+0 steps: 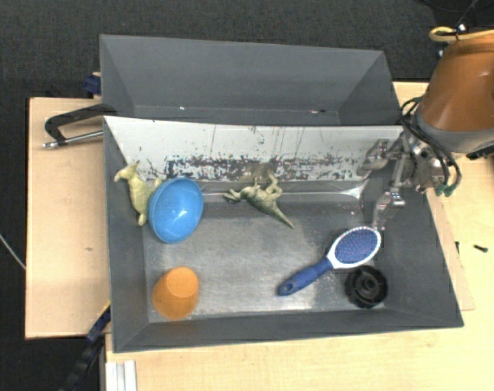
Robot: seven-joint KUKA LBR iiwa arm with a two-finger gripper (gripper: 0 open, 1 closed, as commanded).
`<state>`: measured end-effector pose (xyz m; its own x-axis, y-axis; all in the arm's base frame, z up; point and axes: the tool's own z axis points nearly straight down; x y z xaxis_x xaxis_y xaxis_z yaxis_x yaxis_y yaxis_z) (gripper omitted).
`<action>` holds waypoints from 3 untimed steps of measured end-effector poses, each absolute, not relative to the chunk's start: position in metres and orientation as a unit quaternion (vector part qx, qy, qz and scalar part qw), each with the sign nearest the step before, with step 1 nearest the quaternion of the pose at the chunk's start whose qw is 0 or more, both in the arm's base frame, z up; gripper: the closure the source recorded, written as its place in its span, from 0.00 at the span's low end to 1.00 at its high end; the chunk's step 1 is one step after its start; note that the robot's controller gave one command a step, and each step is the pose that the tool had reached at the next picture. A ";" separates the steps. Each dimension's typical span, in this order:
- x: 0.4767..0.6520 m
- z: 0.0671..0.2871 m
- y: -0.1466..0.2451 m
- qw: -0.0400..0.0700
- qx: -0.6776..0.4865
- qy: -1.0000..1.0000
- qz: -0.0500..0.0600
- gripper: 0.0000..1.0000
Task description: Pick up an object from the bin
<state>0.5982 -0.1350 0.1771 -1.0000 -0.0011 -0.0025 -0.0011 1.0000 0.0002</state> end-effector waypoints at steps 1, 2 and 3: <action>0.539 0.089 -0.135 0.007 0.067 0.998 -0.001 0.00; 0.535 0.085 -0.136 0.002 0.067 0.998 -0.001 1.00; 0.534 0.223 -0.128 0.007 0.080 0.997 -0.001 1.00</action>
Offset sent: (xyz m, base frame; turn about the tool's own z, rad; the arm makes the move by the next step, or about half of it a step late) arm -0.0725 0.0001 -0.1063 0.1391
